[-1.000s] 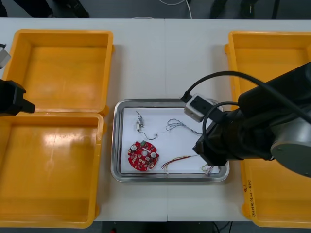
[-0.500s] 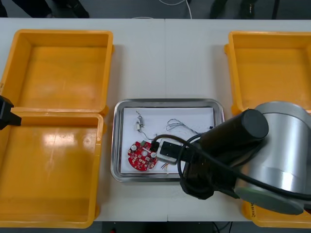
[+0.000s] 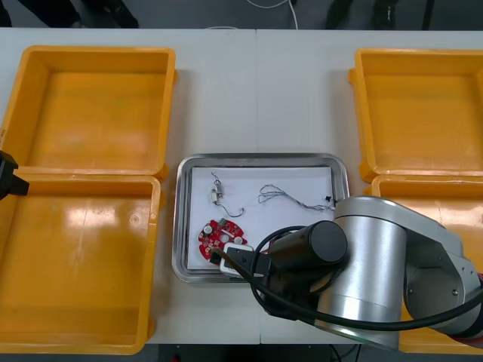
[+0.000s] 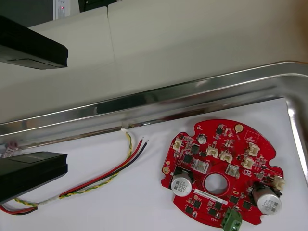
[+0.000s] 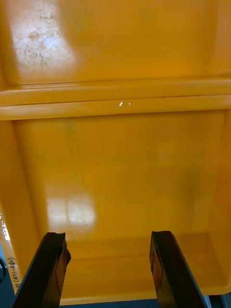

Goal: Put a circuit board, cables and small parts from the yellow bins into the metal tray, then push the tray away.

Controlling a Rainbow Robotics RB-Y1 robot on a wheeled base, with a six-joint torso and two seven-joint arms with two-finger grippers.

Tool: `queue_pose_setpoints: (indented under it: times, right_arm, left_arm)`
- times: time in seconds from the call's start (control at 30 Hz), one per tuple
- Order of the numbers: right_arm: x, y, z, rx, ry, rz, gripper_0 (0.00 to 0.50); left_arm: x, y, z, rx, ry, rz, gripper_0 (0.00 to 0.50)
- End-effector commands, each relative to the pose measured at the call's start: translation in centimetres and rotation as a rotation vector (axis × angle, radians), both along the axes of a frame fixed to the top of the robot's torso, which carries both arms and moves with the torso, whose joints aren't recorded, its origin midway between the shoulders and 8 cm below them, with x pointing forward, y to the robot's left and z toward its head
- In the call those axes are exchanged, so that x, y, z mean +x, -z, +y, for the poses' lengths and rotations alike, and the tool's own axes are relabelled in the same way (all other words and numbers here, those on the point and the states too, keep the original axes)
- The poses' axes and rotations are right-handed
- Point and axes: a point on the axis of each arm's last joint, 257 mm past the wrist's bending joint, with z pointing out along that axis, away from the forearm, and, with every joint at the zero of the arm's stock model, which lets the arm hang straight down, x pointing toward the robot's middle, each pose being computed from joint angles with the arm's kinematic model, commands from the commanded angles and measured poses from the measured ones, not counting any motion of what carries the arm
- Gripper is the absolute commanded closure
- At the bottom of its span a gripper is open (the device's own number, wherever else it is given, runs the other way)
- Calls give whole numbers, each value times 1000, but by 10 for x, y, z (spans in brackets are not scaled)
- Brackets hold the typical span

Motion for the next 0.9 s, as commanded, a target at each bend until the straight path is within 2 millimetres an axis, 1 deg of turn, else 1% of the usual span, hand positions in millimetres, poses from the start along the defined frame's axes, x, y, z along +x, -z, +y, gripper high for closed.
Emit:
queue_pose_setpoints:
  times: [0.03, 0.13, 0.27, 0.53, 0.8, 0.9]
  right_arm:
    - [8, 7, 4, -18, -28, -24, 0]
    - [10, 16, 4, -20, -29, -15, 0]
    - [6, 27, 7, -34, -36, 0, 0]
    - [0, 38, 14, -71, -64, -55, 0]
    - [-3, 44, 16, -76, -66, -42, 0]
    - [-3, 49, 22, -68, -74, -44, 0]
  left_arm:
    - [-3, -12, 18, 74, 22, -18, 0]
    - [-3, -12, 18, 74, 22, -18, 0]
    - [-3, -12, 18, 74, 22, -18, 0]
    - [-3, -12, 18, 74, 22, -18, 0]
    - [-3, -12, 18, 74, 22, -18, 0]
    - [-3, -12, 18, 74, 22, -18, 0]
